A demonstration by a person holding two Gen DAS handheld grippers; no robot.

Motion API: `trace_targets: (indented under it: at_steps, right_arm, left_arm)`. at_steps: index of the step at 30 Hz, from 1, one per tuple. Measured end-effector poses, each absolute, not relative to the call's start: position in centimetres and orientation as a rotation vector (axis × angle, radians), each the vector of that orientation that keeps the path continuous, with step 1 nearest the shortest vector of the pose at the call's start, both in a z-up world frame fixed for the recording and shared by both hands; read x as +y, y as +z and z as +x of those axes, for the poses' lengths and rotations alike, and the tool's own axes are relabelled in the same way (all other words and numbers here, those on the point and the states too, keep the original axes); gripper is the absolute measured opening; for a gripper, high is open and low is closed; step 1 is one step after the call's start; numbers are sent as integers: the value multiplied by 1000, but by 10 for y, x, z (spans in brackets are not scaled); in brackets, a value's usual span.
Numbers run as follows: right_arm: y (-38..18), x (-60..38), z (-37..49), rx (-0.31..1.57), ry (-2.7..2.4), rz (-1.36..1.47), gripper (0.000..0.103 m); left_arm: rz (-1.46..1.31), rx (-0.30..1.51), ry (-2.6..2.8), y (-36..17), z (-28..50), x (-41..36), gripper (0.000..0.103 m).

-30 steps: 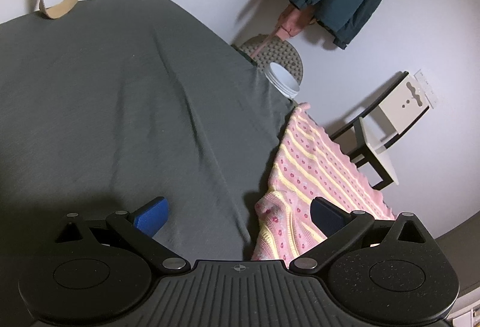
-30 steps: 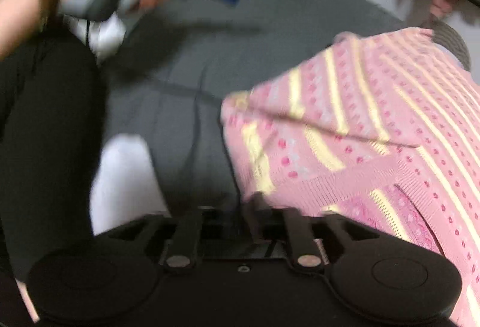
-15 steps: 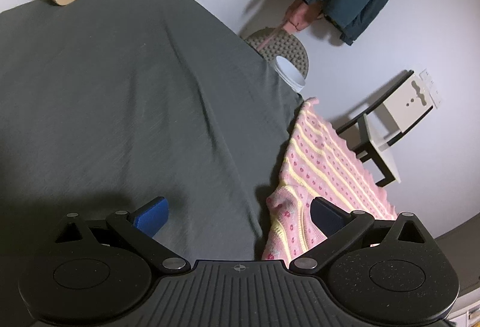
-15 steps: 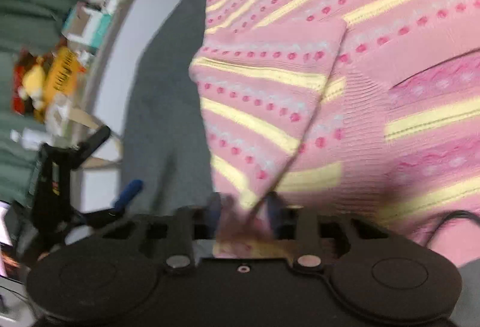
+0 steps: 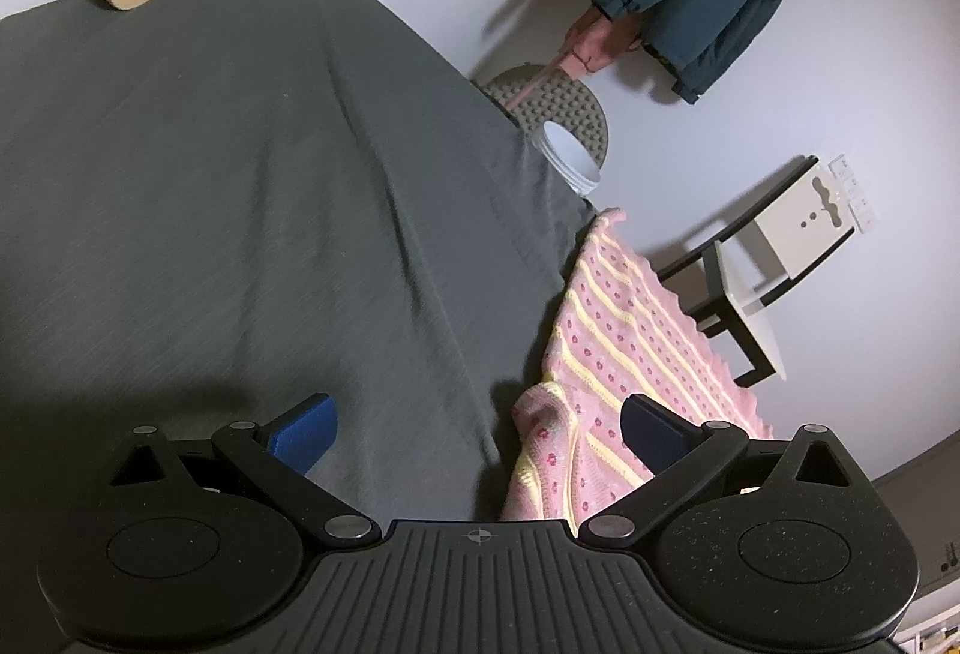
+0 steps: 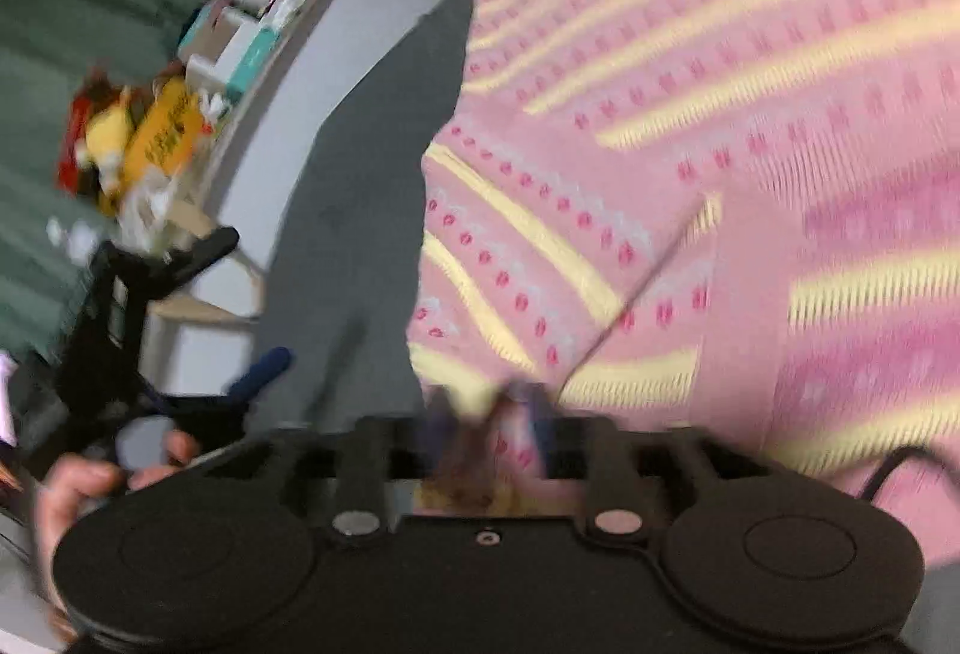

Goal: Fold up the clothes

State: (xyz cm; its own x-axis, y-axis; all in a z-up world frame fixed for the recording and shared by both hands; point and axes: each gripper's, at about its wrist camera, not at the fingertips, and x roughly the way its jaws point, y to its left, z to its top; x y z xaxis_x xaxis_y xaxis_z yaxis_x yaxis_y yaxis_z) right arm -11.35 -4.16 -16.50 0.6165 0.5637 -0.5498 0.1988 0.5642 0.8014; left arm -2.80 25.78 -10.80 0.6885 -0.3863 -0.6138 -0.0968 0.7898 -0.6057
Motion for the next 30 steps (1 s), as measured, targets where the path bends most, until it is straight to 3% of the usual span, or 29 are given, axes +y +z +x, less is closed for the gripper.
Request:
trace_targets:
  at_steps: [10,19,28,30]
  right_arm:
    - [-170,-8,-100,973,271,900,47]
    - [-146,-83,-106,821,15,943,47]
    - [-158,-92,-79,841,9,927,38]
    - [-159,-88,-75,853,-13,899,28]
  left_arm:
    - [-675,821,-164,-112,-29,263,101]
    - [-551,822,-193,-105,-26,248,101]
    - [-391,836,-177,-99,-26,239,101]
    - [-394,834,-171,-98,-26,243,101]
